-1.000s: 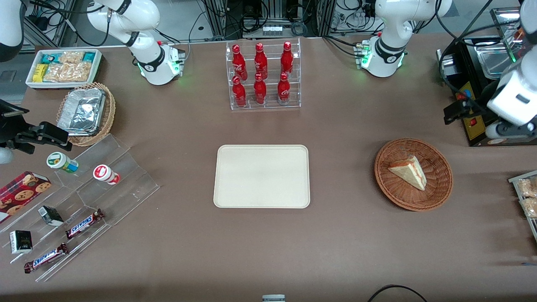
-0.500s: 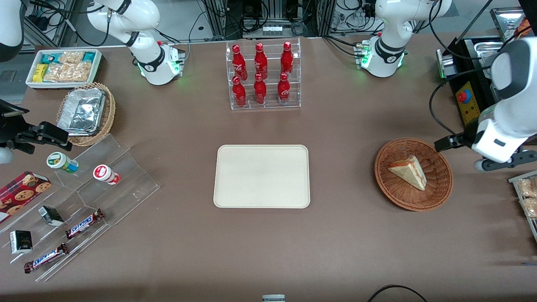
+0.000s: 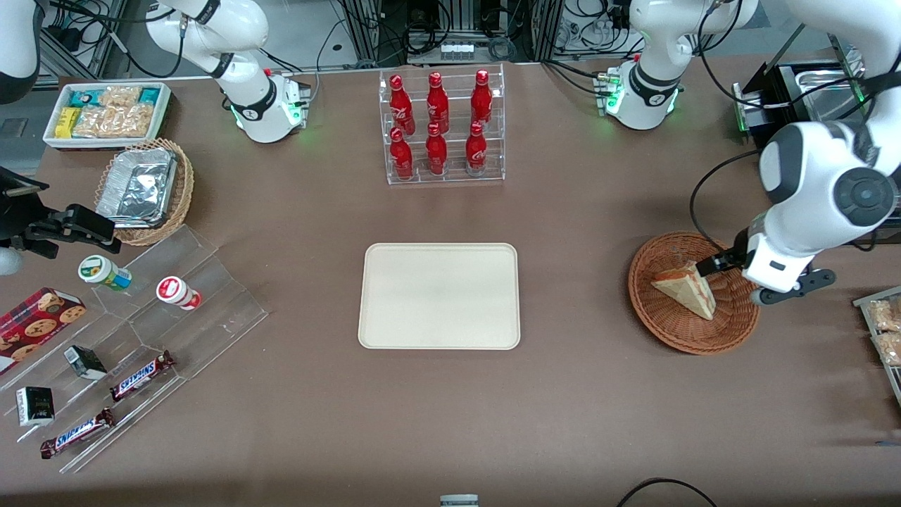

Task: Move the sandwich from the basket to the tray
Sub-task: 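Move the left gripper down over the wrapped sandwich in the wicker basket, then close the left gripper on the sandwich, holding it upright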

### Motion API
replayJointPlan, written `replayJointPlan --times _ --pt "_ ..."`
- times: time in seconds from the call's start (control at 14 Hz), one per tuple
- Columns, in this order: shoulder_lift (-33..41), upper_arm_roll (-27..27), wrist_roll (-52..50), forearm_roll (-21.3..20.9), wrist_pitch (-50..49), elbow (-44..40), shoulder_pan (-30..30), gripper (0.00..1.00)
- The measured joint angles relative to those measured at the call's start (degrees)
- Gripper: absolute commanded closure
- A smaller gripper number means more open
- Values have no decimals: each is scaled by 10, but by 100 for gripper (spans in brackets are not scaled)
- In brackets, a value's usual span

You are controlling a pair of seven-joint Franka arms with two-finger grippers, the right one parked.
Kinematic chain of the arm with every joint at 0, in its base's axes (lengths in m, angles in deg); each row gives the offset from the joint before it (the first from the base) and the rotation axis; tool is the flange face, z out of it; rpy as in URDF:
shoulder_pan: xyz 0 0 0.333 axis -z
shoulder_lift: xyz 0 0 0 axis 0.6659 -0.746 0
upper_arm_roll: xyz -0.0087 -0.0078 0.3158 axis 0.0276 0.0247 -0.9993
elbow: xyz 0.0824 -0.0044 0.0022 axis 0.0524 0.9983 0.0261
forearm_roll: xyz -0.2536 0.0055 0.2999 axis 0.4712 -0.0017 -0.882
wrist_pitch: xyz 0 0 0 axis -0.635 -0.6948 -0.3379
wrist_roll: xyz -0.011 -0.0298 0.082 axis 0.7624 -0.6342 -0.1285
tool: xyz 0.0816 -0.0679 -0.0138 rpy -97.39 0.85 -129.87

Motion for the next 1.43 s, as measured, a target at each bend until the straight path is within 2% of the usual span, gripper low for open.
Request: replayJointPlan --times 0.14,0.29,0.86,1.0,1.14,1.29,1.43 --pt "-16 0 -35 51 26 9 -8 0" --pt "-26 -1 -51 75 55 24 -18 0" --pt "-82 2 -152 80 112 49 -19 4" --pt "-91 2 -155 80 112 52 -19 14" --pt "-94 2 -155 80 113 53 -19 29" --pt "-94 2 -155 80 113 53 -19 51" --pt "-93 2 -155 80 113 53 -19 62"
